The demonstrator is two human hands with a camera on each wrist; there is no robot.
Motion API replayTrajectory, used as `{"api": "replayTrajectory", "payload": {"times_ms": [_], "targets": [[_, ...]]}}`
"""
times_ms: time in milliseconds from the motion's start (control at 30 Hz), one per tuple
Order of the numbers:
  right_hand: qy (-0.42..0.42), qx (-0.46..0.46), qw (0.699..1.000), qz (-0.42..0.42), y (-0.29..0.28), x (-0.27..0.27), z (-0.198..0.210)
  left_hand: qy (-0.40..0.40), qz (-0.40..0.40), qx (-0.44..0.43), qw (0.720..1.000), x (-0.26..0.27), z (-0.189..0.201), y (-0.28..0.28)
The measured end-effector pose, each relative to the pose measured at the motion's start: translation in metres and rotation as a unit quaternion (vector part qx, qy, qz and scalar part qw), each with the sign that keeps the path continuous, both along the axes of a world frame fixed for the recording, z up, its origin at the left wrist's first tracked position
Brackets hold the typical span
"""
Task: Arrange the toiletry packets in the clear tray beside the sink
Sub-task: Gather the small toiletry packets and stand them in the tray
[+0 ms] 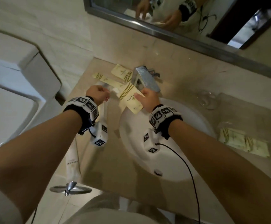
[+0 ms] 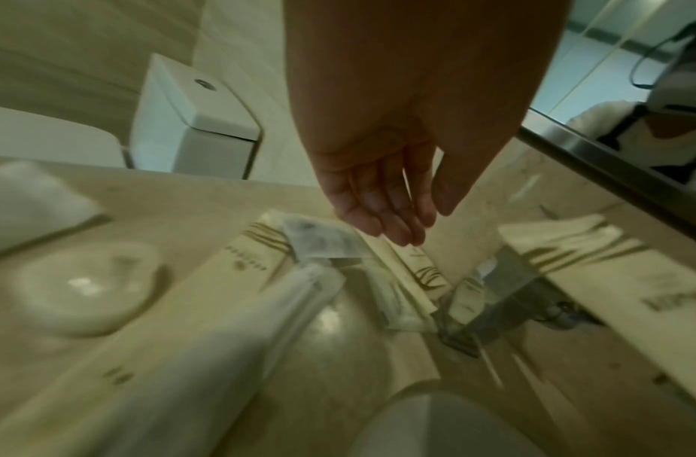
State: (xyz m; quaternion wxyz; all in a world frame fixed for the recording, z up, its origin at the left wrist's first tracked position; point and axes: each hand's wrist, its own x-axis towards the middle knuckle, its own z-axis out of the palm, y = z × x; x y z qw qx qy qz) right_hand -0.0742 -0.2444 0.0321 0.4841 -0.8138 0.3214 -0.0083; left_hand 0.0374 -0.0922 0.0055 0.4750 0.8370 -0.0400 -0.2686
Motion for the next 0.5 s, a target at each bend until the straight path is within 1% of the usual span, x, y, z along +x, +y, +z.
{"api": "replayTrajectory", "payload": {"times_ms": [100, 233, 400, 500], "targets": [[-0.052, -0.008, 0.998, -0.039, -0.017, 0.007, 0.013, -0.025, -0.038, 0.008, 0.999, 0.019, 0.007, -0.032], [-0.109, -0.004, 0.99, -0.088, -0.03, 0.024, 0.025, -0.053, -0.065, 0.019, 0.996, 0.035, 0.012, -0.062], [-0.121, 0.01, 0.986, -0.112, -0.052, 0.052, 0.042, -0.059, -0.085, 0.07, 0.992, 0.057, 0.008, -0.079], [-0.103, 0.025, 0.987, -0.117, -0.063, 0.067, 0.036, -0.053, -0.074, 0.09, 0.992, 0.07, 0.001, -0.083]]}}
